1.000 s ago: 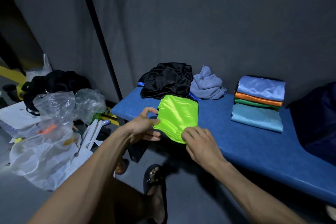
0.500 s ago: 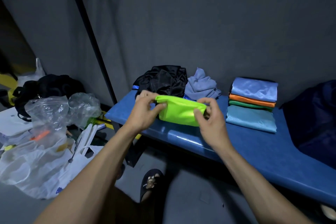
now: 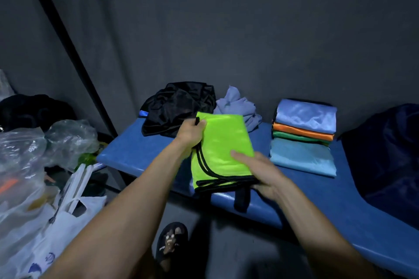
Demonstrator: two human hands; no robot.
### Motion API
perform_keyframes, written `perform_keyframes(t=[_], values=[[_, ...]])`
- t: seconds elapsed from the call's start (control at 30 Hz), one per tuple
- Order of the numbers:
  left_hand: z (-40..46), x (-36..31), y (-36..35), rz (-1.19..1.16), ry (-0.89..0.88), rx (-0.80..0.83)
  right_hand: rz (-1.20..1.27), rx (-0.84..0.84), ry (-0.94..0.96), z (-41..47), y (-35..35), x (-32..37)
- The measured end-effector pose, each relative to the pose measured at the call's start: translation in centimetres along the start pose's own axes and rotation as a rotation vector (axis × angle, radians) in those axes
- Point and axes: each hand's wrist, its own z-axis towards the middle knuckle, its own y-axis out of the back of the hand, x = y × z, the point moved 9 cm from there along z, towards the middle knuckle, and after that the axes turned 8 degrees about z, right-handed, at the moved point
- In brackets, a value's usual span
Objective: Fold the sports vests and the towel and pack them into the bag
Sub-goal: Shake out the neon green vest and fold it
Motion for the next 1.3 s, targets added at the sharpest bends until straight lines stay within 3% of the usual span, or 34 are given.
perform_keyframes(t=[0.13,0.23,0.47,0.6,0.67,0.77,0.93,1.17,1.3], values=[[2.5,3.5,-0.6,-0.031,0.167,0.018,-0.113,-0.089,0.073,1.2,1.6,-0.5],[2.8,1.6,-0.9,0.095,0.102,0.110,-0.413,-0.106,0.215,1.3,2.1,0.9],[0.6,-0.1,0.8,0.429,-0.005,0.326,-0.644,-0.146,0.321,1.2,2.2,1.7],[-0.1,-0.1,1.6,0.359,-0.083,0.193,-0.887,-0.162,0.318,0.6,2.0,2.1],[-0.5,-0.1,2.0,0.282,-0.061,0.166,-1.153,-0.247,0.432,-0.5,1.6,3.3],[-1.4,0.2,3.4,0.456,-0.015,0.161,-1.284,-0.188,0.630,-2.2,-1.3,4.7],[-5.9,2.5,2.7,0.491,0.215,0.399,-1.404,-0.035,0.589,-2.2,-5.9,3.6],[-7.9,3.4,1.2,0.326,0.221,0.396,-1.622,-0.066,0.507,-2.1,-8.0,2.9],[-8.2,3.3,0.8,0.248,0.220,0.384,-1.579,-0.087,0.528,-2.4,-8.0,2.9]])
